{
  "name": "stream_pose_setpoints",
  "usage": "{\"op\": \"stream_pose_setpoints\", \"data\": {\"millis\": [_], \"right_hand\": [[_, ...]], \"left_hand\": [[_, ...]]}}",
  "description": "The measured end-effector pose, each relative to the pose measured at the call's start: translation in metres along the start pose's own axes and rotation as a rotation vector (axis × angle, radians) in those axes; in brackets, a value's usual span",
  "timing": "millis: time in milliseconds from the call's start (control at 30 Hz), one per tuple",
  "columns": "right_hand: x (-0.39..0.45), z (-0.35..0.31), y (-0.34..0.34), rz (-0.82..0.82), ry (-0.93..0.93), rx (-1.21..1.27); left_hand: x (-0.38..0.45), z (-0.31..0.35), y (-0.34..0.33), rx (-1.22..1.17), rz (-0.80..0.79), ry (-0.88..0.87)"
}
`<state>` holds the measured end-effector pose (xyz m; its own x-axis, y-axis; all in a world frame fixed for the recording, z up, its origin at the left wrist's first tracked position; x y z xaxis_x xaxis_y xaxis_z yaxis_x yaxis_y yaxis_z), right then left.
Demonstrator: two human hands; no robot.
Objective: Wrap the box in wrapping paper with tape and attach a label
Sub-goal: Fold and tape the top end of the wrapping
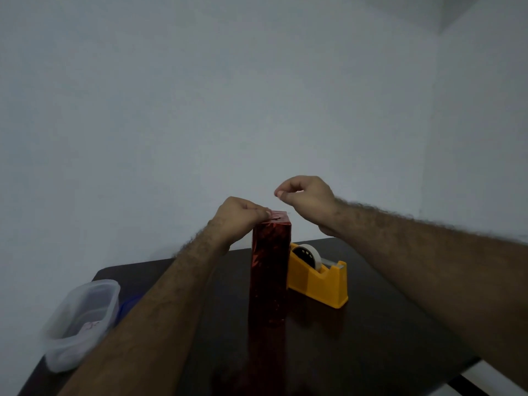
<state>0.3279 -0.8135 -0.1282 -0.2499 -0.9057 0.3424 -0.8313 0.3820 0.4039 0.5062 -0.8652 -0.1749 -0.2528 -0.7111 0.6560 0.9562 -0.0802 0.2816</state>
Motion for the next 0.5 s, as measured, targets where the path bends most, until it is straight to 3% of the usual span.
{"op": "stream_pose_setpoints", "data": {"millis": [333, 500], "right_hand": [[0.004, 0.021, -0.002, -0.207, -0.209, -0.105], [0.003, 0.027, 0.014, -0.264, -0.366, -0.274]], "left_hand": [[0.000, 0.002, -0.002, 0.018, -0.011, 0.004], [-0.001, 0.003, -0.005, 0.003, -0.013, 0.006]]}}
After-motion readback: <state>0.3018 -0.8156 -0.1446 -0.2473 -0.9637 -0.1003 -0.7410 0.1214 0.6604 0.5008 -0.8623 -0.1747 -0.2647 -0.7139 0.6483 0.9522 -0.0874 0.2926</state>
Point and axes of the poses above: each hand's wrist, its own x-axis towards the middle knuckle, its own y-axis out of the back of the hand, z = x × y, the point moved 6 cm from there along x, towards the middle knuckle, and after that the axes turned 14 degrees about -y, right-handed, at the moved point
